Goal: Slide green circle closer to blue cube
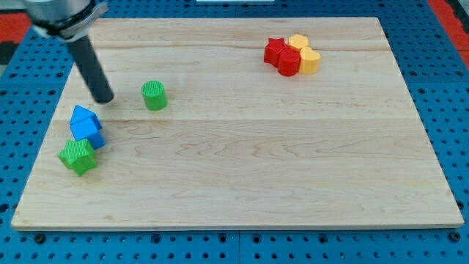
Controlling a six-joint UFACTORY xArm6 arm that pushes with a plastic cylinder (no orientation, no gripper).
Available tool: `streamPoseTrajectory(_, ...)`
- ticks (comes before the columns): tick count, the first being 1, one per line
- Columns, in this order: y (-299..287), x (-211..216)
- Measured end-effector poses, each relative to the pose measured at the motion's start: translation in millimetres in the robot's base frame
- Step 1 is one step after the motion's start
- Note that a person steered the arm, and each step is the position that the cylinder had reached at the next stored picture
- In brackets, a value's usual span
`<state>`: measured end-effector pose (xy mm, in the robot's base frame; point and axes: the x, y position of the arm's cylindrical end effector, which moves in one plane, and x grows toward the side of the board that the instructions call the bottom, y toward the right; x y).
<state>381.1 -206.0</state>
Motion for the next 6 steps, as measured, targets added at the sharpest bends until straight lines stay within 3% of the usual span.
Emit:
streamPoseTrajectory(1,41.8,-41.5)
streamPoseTrajectory(2,107.2,-37.5)
streamPoseTrajectory(6,37.0,40.0)
